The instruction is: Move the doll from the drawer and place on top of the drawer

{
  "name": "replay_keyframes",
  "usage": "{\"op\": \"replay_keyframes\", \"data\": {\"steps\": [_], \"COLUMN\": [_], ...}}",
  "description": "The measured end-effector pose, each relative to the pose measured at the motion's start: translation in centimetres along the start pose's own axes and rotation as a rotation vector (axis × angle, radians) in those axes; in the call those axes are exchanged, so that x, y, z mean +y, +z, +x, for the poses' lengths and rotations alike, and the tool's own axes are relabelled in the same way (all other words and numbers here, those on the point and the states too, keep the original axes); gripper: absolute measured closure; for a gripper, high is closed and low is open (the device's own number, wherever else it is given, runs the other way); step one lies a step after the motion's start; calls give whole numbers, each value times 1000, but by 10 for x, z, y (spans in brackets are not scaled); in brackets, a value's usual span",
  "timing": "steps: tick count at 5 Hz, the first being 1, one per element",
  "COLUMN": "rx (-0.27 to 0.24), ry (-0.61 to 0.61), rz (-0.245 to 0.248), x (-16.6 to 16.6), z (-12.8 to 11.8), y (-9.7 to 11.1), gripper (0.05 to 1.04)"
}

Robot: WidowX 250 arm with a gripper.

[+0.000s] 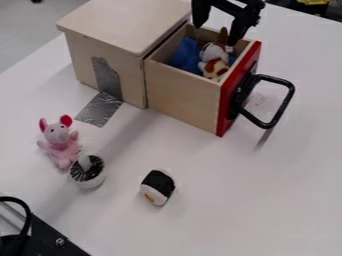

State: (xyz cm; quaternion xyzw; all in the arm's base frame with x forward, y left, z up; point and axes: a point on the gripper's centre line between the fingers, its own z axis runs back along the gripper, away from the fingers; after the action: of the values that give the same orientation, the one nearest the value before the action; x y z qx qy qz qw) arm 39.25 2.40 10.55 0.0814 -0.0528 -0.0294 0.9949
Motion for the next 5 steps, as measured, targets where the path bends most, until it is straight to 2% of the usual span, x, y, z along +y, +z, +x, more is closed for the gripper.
{"op": "replay_keyframes", "data": {"steps": [1, 2, 4, 5], "rx": [47, 54, 111, 112], "ry": [-5, 1, 83, 108], "rz": [-4, -14, -49, -75], "x": [-3, -6, -1, -3], "z": [-6, -7, -25, -26], "y": [-16, -22, -40, -41], "gripper": [83, 83, 112, 409]}}
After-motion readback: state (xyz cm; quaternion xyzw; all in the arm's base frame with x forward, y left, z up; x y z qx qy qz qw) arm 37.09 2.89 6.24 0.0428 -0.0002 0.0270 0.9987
